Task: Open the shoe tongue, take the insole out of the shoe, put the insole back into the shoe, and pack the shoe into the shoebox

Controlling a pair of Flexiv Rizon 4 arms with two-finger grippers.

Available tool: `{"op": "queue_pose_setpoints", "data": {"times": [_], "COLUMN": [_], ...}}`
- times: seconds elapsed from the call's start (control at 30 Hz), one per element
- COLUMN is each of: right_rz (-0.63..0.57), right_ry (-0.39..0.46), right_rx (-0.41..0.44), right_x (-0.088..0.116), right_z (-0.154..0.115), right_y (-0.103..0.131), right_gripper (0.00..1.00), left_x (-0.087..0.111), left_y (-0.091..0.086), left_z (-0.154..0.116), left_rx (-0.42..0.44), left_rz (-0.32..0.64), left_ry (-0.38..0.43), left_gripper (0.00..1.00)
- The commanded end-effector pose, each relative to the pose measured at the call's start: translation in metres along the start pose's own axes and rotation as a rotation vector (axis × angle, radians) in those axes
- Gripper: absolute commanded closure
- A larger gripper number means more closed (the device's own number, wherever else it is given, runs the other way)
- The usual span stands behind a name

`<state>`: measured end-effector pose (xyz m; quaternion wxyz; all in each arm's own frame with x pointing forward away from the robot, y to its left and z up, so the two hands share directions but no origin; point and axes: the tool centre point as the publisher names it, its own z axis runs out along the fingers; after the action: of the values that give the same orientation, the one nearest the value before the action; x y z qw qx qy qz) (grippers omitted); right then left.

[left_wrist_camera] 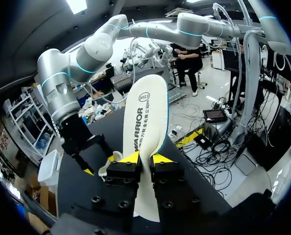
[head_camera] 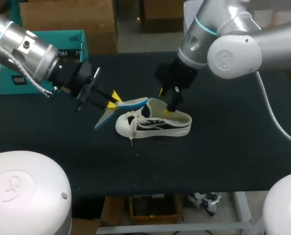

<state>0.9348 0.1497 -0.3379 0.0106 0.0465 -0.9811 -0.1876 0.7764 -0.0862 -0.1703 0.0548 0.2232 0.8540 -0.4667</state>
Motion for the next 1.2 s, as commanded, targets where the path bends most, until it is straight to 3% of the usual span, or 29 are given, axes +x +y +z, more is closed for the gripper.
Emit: {"op": "queue_pose_setpoints", "data": {"times": [0.03, 0.43, 0.5, 0.53, 0.57, 1.2], "right_rz": [0.008, 0.073, 0.088, 0.100, 0.101, 0.235], "right_ry": [0.006, 0.003, -0.002, -0.007, -0.007, -0.039], "right_rx": [0.060, 0.232, 0.248, 0.272, 0.274, 0.352], "right_x": [-0.002, -0.006, -0.006, -0.006, -0.007, 0.006], "right_z": [0.009, 0.025, 0.026, 0.027, 0.027, 0.024], "right_y": [0.008, 0.026, 0.026, 0.026, 0.025, 0.014], "right_gripper": [0.00, 0.00, 0.57, 0.71, 1.00, 1.00], "left_x": [0.007, 0.016, 0.018, 0.018, 0.018, 0.010], "left_y": [0.002, 0.013, 0.014, 0.014, 0.014, 0.007], "left_z": [-0.002, -0.007, -0.008, -0.009, -0.009, 0.001], "left_rx": [0.000, -0.012, -0.015, -0.015, -0.016, -0.002], "left_rz": [-0.002, -0.020, -0.020, -0.019, -0.017, 0.035], "left_ry": [-0.053, -0.053, -0.053, -0.053, -0.053, 0.004], "left_gripper": [1.00, 1.00, 1.00, 1.00, 1.00, 1.00]}}
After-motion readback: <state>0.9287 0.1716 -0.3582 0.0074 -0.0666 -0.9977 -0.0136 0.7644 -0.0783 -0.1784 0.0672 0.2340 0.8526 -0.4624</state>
